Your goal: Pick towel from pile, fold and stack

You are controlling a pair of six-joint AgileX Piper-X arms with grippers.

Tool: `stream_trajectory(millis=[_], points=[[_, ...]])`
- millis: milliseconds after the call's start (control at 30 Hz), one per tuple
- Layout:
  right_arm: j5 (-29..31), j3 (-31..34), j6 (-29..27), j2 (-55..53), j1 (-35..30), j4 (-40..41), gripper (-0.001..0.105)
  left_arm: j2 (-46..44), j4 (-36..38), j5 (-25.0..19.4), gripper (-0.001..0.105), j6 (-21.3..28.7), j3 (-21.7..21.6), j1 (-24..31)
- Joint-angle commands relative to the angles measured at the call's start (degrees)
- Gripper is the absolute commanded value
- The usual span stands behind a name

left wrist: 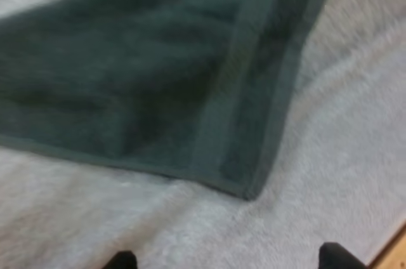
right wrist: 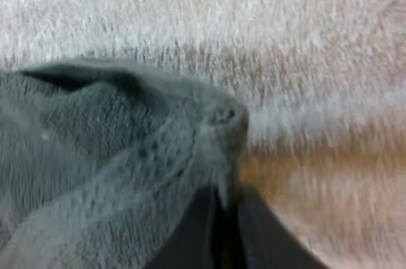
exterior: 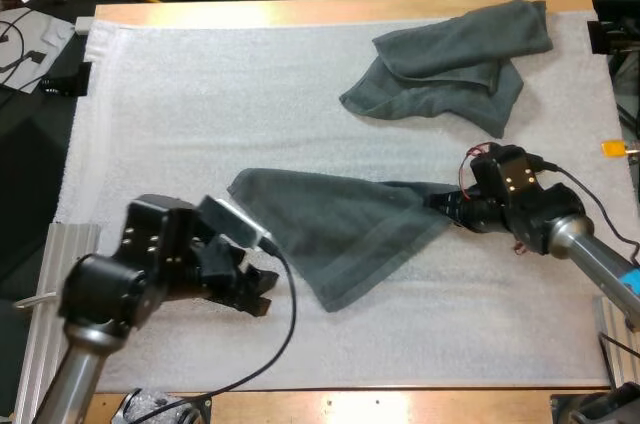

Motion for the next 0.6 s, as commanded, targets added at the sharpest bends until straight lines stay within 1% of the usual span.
stream_trajectory(millis=[0, 133, 233, 367, 433, 567], points=[[0.28, -0.21, -1.52, -2.49, -0.33, 4.66, 0.000, 2.55, -2.78, 1.09, 0.057, 1.18, 1.81, -4.22], [0.26, -0.20, -1.68, -3.40, -0.29, 7.10, 0.000, 6.14, -5.98, 0.13, 0.057, 1.42, 3.19, -9.90], [0.12, -0.23, -1.68, -3.47, -0.29, 8.36, 0.000, 9.48, -8.47, -1.37, 0.057, 1.37, 3.39, -13.05], [-0.15, -0.33, -1.90, -3.67, -0.34, 9.26, 0.000, 14.28, -10.91, -4.09, 0.057, 1.26, 2.91, -15.82], [-0.30, -0.14, -1.64, -3.81, -0.25, 8.54, 0.000, 13.62, -10.78, -3.36, 0.057, 1.63, 3.14, -16.14], [-0.31, -0.16, -1.48, -3.55, -0.10, 8.88, 0.000, 18.22, -13.76, -9.03, 0.057, 2.37, 3.26, -22.15]])
